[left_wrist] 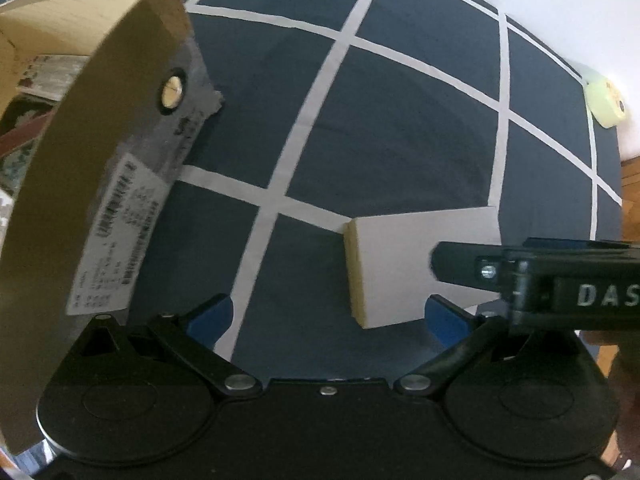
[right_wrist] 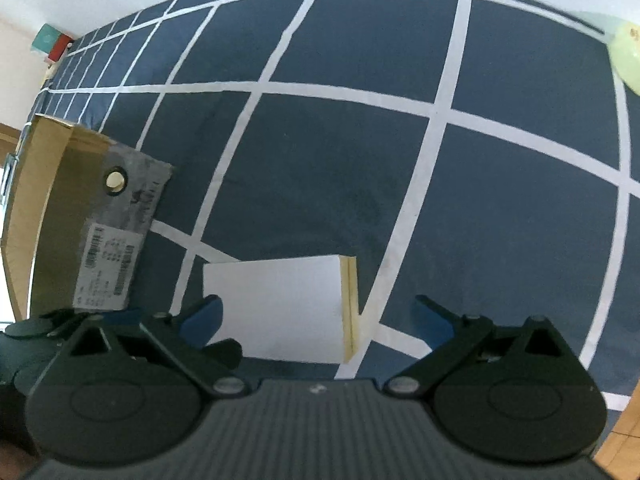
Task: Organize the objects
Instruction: 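Close the right tool on the white rectangular box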
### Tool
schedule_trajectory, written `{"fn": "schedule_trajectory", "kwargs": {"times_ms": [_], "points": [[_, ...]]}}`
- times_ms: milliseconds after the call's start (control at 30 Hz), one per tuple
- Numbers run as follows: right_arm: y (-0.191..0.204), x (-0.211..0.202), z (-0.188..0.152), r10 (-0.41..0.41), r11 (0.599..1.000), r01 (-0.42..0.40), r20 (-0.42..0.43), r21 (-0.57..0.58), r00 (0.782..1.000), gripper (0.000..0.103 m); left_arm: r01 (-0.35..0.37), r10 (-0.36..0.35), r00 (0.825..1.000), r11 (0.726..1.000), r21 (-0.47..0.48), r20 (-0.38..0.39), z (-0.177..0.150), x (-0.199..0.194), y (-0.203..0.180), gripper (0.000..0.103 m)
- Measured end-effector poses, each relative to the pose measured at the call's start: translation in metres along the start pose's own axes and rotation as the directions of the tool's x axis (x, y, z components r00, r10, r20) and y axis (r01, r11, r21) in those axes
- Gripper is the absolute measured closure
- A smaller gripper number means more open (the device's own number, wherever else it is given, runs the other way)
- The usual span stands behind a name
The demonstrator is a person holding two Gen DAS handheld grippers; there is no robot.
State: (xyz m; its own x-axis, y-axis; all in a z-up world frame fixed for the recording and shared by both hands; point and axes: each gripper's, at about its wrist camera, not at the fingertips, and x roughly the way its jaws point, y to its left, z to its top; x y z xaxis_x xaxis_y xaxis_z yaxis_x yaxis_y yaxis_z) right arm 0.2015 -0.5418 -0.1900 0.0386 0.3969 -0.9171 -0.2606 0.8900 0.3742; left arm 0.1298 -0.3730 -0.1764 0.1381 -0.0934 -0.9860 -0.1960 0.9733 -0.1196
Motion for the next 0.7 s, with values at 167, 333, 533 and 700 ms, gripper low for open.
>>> {"fn": "schedule_trajectory", "kwargs": {"times_ms": [167, 333, 533, 700], "points": [[0.001, 0.007, 0.003, 0.024, 1.000, -0.024, -0.016, -0.005, 1.000, 0.013, 0.050, -0.050, 0.999, 0.999, 0.000, -0.003, 0.003, 0.004, -0.001, 0.000], [0.005, 0.013, 0.005, 0.021, 1.000, -0.022, -0.033, -0.021, 0.999, 0.024, 0.099, -0.099, 0.995, 0.995, -0.015, -0.008, 0.007, 0.008, -0.001, 0.004], [0.005, 0.016, 0.008, 0.040, 0.999, -0.041, -0.044, -0.015, 0.998, 0.027, 0.139, -0.140, 0.990, 0.990, -0.028, -0.025, 0.012, 0.016, -0.001, 0.009], [0.007, 0.018, 0.011, 0.045, 0.999, -0.046, -0.054, -0.021, 0.998, 0.028, 0.177, -0.179, 0.984, 0.983, -0.042, -0.027, 0.014, 0.019, 0.000, 0.015]]}}
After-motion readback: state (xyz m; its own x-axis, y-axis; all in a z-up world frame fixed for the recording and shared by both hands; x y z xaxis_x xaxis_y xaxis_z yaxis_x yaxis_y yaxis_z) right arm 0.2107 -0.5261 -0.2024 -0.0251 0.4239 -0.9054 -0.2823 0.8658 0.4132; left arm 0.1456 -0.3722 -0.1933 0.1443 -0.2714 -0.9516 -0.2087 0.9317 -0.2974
